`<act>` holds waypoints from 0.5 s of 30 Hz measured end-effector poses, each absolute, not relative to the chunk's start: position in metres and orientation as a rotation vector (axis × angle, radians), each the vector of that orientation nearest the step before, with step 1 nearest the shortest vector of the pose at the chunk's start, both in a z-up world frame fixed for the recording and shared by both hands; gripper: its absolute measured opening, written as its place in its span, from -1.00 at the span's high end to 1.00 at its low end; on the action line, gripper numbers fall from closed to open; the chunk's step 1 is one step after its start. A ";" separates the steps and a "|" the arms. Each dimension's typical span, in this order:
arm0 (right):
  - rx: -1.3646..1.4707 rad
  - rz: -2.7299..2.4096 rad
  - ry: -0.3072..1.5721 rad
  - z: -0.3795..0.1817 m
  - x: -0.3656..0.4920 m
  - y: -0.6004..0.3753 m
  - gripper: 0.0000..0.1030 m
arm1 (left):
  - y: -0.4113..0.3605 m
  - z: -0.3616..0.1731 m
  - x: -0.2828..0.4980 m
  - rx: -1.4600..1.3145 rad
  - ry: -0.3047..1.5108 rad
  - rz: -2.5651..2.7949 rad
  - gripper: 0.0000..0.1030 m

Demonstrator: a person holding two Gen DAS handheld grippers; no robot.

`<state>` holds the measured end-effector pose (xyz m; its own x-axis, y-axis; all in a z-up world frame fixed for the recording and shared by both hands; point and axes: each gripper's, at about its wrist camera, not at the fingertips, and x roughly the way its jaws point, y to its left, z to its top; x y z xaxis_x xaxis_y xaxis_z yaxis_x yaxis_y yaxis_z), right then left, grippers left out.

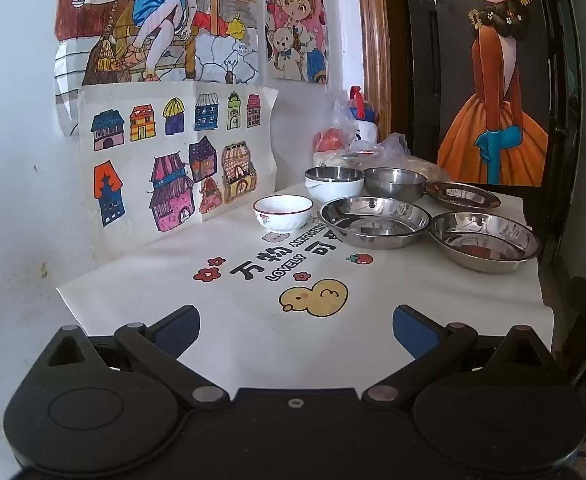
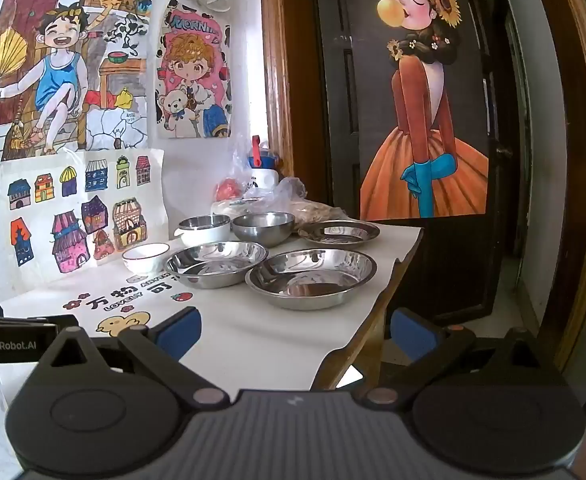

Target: Organize plates and bowls

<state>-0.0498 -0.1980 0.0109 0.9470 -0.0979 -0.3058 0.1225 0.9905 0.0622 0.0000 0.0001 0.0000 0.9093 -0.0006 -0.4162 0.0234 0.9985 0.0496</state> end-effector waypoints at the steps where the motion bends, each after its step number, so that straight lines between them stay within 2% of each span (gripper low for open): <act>1: 0.078 -0.111 0.305 0.011 -0.050 -0.198 -1.00 | 0.000 0.000 0.000 0.062 0.425 -0.012 -0.99; 15: 0.082 -0.110 0.310 0.011 -0.051 -0.197 -1.00 | 0.000 0.000 0.000 0.057 0.425 -0.011 -0.99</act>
